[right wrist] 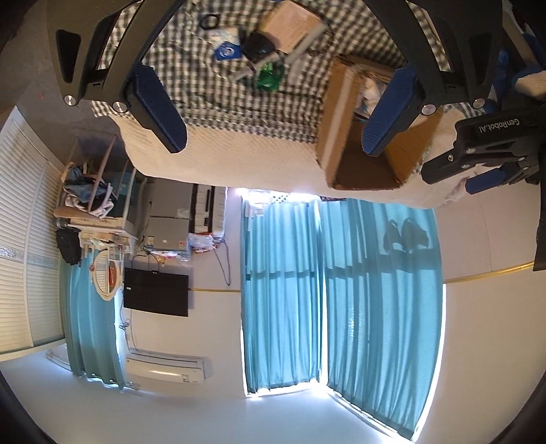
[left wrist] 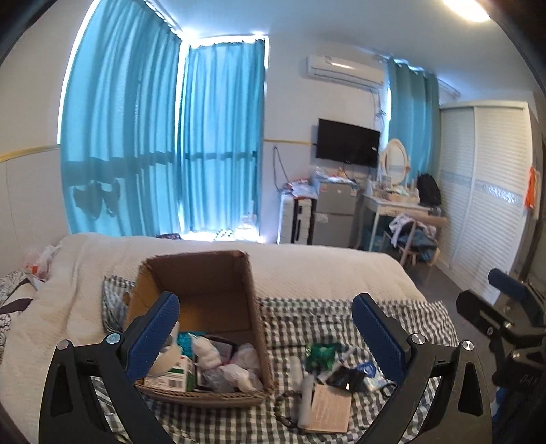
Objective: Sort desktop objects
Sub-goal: 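Move both grippers back over the items on the bedspread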
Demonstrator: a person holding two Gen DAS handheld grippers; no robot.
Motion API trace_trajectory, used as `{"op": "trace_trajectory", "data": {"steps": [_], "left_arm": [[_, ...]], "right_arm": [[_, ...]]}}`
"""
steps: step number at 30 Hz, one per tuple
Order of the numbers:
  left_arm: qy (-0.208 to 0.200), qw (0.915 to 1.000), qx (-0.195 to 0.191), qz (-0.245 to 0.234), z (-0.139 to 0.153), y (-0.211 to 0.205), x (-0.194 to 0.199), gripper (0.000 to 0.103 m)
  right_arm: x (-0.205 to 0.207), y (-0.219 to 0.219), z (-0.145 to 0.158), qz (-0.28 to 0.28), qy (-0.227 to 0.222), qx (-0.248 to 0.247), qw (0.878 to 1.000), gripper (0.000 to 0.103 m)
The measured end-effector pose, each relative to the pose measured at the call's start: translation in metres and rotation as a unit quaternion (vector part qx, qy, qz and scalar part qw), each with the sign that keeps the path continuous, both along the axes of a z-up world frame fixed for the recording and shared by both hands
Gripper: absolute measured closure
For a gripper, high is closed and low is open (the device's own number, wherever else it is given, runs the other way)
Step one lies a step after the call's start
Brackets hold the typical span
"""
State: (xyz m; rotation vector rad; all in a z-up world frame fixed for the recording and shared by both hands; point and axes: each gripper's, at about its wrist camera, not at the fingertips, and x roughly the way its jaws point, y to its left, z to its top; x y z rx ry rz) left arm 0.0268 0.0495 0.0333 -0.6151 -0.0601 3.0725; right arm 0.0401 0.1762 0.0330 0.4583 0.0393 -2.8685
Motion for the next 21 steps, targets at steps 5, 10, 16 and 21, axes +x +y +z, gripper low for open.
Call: {"op": "trace_trajectory", "data": {"steps": [5, 10, 16, 21], "left_arm": [[-0.001, 0.9998, -0.019, -0.005, -0.014, 0.015, -0.004, 0.000], [-0.008, 0.9994, -0.028, -0.021, -0.027, 0.028, -0.008, 0.000], [-0.018, 0.9984, -0.041, -0.033, -0.045, 0.040, -0.015, 0.000], [-0.049, 0.9960, -0.048, -0.058, -0.072, 0.050, -0.023, 0.001]], "right_arm": [[-0.003, 0.022, -0.013, -0.012, -0.012, 0.001, 1.000, 0.000], [-0.009, 0.034, -0.025, -0.014, -0.023, 0.004, 1.000, 0.000], [-0.018, 0.037, -0.043, -0.006, -0.036, 0.012, 0.999, 0.000], [-0.029, 0.031, -0.063, 0.006, -0.051, 0.033, 0.998, 0.000]]}}
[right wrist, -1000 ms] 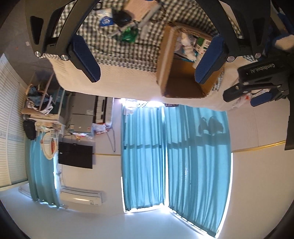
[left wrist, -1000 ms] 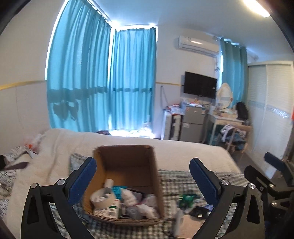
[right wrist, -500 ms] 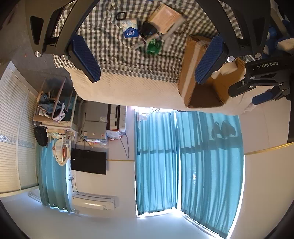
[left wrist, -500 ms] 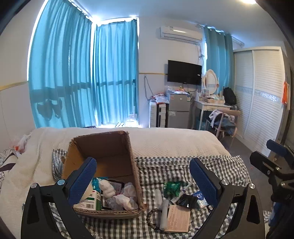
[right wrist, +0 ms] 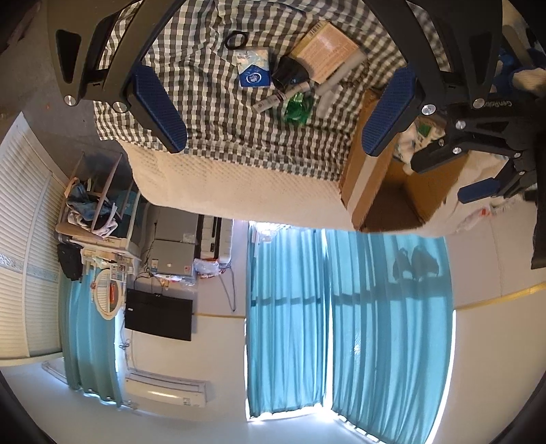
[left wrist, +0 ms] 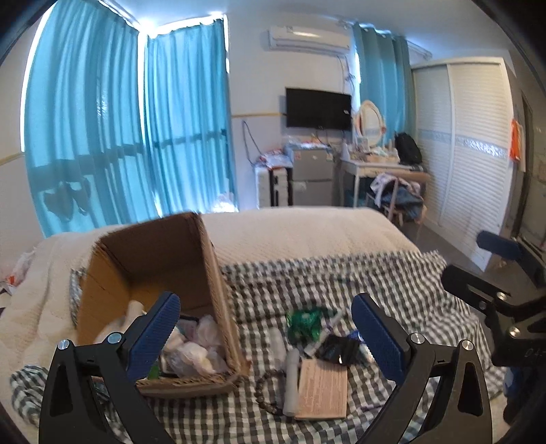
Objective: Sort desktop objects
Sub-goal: 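Move both grippers back over the items on the bedspread, then grasp the white plastic tube with the left gripper while the right grasps the black cup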
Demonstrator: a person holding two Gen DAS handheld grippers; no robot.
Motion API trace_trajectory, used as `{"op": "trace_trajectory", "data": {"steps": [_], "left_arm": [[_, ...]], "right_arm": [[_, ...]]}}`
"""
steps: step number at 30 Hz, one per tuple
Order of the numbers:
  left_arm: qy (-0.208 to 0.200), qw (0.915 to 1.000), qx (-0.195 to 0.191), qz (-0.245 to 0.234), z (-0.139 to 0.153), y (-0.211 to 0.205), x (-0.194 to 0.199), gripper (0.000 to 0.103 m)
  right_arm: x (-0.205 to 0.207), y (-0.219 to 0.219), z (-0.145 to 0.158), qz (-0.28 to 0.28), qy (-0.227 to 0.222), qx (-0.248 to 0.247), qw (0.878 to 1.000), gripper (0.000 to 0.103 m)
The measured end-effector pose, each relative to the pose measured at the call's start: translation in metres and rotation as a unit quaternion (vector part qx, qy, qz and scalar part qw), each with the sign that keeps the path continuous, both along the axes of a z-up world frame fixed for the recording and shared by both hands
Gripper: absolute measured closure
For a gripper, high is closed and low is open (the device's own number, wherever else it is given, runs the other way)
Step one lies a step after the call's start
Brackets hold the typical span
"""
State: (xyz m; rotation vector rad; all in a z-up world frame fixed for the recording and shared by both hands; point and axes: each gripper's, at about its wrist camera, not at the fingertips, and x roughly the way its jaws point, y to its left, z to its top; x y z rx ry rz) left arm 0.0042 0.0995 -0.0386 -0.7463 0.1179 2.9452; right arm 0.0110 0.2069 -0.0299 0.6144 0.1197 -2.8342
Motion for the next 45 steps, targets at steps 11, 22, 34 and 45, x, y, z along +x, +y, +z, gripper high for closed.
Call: {"op": "trace_trajectory", "data": {"steps": [11, 22, 34, 45], "left_arm": [[-0.118, 0.9922, -0.032, -0.024, -0.090, 0.015, -0.017, 0.018], [-0.208, 0.9761, -0.063, -0.004, -0.156, 0.022, -0.040, 0.020], [-0.249, 0.9677, -0.043, 0.002, -0.189, 0.015, -0.062, 0.025], [-0.251, 0.9660, -0.027, -0.057, -0.188, 0.025, -0.057, 0.084]], "right_arm": [[-0.038, -0.010, -0.071, 0.043, -0.077, 0.084, 0.993, 0.009], [-0.073, -0.014, -0.123, 0.074, -0.149, 0.105, 0.980, 0.009], [-0.108, -0.035, -0.181, 0.120, -0.226, 0.132, 0.957, 0.009], [-0.107, -0.059, -0.200, 0.167, -0.228, 0.161, 0.946, 0.061]]}}
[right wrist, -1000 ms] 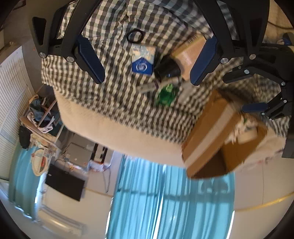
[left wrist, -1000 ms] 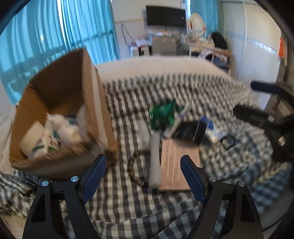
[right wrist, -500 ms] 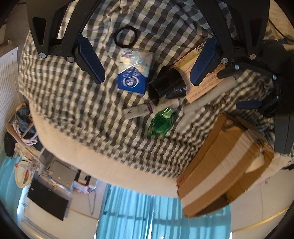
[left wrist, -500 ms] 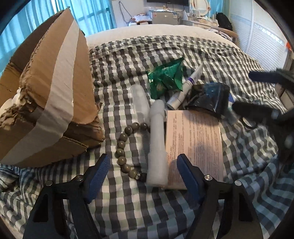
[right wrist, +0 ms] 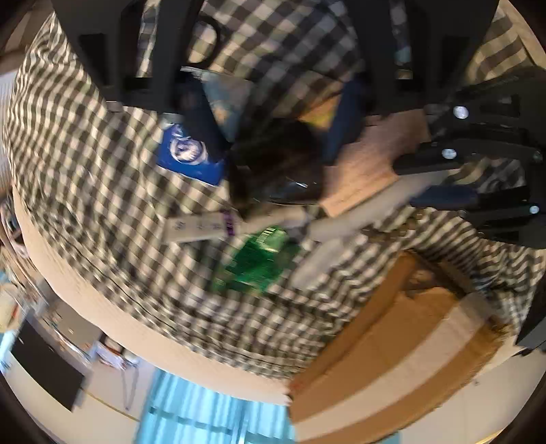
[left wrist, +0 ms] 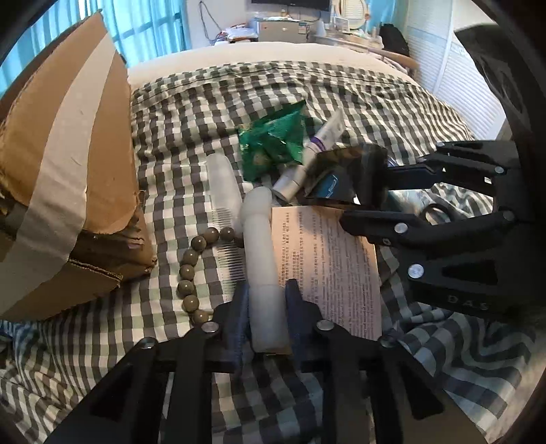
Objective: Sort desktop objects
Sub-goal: 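Grasp the white plastic tube with the left gripper while the right grasps the black cup, then lift and carry the white tube and black cup with both grippers over the box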
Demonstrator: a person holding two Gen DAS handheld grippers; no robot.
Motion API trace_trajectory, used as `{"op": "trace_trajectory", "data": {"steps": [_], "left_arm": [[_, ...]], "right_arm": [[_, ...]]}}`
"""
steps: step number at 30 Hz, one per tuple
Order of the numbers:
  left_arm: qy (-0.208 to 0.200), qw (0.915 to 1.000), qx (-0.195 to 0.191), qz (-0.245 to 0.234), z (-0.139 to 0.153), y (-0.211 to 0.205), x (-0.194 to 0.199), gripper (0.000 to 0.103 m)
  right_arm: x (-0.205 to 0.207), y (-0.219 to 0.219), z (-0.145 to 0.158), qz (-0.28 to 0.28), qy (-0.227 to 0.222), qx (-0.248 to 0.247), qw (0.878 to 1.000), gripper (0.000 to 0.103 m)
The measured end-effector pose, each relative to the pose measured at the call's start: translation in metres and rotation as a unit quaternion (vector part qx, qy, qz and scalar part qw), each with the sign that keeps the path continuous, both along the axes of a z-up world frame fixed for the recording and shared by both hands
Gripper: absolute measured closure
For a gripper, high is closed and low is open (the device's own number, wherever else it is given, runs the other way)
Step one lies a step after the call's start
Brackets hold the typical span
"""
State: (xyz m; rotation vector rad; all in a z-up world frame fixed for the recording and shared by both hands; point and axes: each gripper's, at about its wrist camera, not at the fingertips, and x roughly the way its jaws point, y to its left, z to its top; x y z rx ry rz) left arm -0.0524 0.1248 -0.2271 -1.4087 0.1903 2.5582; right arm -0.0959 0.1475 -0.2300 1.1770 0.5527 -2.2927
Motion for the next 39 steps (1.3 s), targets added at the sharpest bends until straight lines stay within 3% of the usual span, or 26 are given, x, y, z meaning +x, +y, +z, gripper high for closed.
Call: {"op": "trace_trajectory", "data": {"steps": [3, 7, 21, 28, 39], "left_arm": [[-0.001, 1.0000, 0.007, 0.000, 0.002, -0.003, 0.002, 0.086], [0.002, 0.9999, 0.009, -0.004, 0.008, -0.003, 0.003, 0.087], [0.049, 0.9984, 0.023, -0.014, 0.048, -0.007, 0.029, 0.087], [0.077, 0.9963, 0.033, -0.017, 0.074, -0.011, 0.046, 0.087], [0.150, 0.9868, 0.059, -0.016, 0.135, -0.019, 0.083, 0.087]], "right_arm": [[0.004, -0.002, 0.002, -0.002, 0.012, 0.008, 1.000, 0.067], [0.005, 0.007, 0.009, -0.024, 0.020, -0.004, 1.000, 0.082], [0.031, 0.024, 0.051, -0.070, 0.067, -0.036, 0.995, 0.096], [0.057, 0.030, 0.075, -0.102, 0.099, -0.036, 0.989, 0.097], [0.116, 0.053, 0.125, -0.163, 0.136, -0.100, 0.972, 0.097]]}}
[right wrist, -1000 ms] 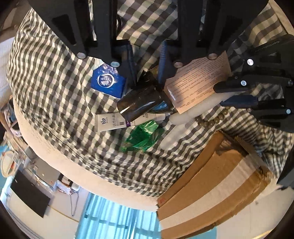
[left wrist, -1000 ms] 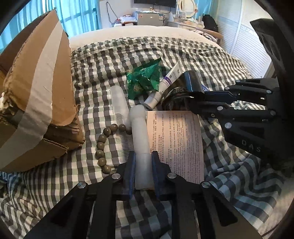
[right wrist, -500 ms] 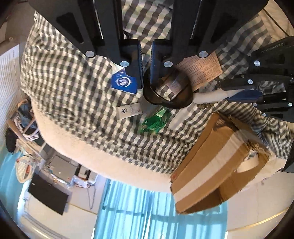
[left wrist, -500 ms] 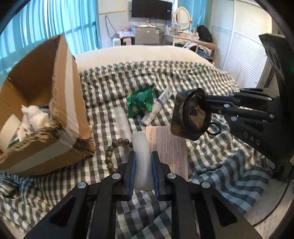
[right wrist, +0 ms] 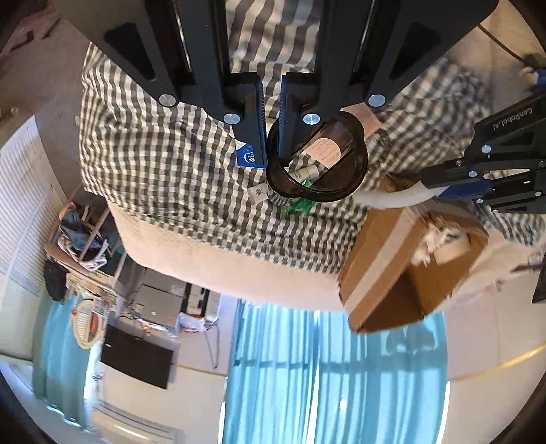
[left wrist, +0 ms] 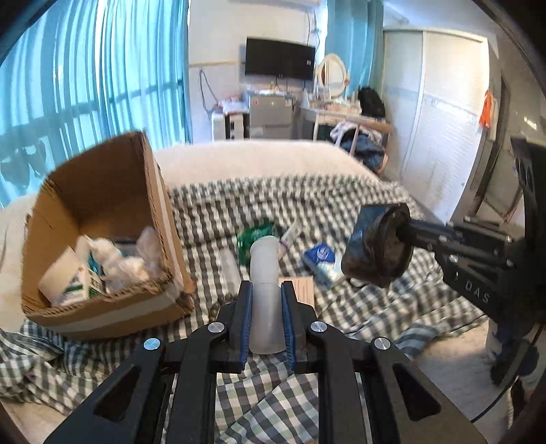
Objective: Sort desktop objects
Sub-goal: 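Lift and carry the white tube and black cup with both grippers over the box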
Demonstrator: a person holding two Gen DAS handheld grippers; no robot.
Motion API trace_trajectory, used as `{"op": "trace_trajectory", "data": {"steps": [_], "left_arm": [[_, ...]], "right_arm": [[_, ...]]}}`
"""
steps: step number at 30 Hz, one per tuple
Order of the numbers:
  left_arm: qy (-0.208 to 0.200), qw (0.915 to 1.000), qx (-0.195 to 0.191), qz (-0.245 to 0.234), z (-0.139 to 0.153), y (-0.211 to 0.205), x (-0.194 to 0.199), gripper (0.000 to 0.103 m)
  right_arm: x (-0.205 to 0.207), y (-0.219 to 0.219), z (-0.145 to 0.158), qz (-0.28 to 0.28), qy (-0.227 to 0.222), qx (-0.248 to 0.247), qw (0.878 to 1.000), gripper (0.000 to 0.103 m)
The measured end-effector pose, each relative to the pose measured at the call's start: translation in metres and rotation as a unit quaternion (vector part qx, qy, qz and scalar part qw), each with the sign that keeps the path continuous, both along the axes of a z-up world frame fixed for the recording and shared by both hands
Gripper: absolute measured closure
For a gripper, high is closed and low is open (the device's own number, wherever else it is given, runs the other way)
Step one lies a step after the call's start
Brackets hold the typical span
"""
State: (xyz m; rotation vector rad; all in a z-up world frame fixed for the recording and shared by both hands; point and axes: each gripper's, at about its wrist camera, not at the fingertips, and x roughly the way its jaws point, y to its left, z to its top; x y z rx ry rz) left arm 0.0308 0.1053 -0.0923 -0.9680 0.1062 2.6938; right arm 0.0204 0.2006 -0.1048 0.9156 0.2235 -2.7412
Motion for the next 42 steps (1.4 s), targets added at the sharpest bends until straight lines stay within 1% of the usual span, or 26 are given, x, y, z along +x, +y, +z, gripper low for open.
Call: {"op": "trace_trajectory", "data": {"steps": [3, 9, 15, 19, 22, 25, 33, 42], "left_arm": [[0.019, 0.9998, 0.008, 0.000, 0.016, -0.003, 0.008, 0.087], [0.056, 0.9983, 0.017, 0.003, 0.048, -0.013, 0.030, 0.087], [0.092, 0.9953, 0.030, 0.011, 0.075, -0.029, 0.044, 0.087], [0.110, 0.9930, 0.042, 0.014, 0.092, -0.039, 0.051, 0.087], [0.122, 0.9912, 0.047, 0.019, 0.101, -0.048, 0.052, 0.087], [0.134, 0.9896, 0.048, 0.024, 0.108, -0.057, 0.053, 0.087], [0.164, 0.9852, 0.036, 0.034, 0.121, -0.082, 0.048, 0.087], [0.174, 0.9814, 0.044, 0.067, 0.126, -0.115, 0.026, 0.087]], "right_arm": [[0.016, 0.004, 0.013, -0.012, 0.012, -0.023, 1.000, 0.097], [0.041, 0.000, 0.035, -0.022, 0.034, -0.047, 0.998, 0.097], [0.064, -0.006, 0.071, -0.028, 0.076, -0.062, 0.995, 0.097], [0.072, -0.015, 0.089, -0.033, 0.097, -0.088, 0.991, 0.097], [0.073, -0.023, 0.097, -0.034, 0.108, -0.105, 0.988, 0.097], [0.071, -0.034, 0.105, -0.032, 0.116, -0.111, 0.986, 0.097], [0.063, -0.062, 0.123, -0.021, 0.136, -0.118, 0.983, 0.097], [0.047, -0.098, 0.132, 0.006, 0.153, -0.126, 0.980, 0.097]]}}
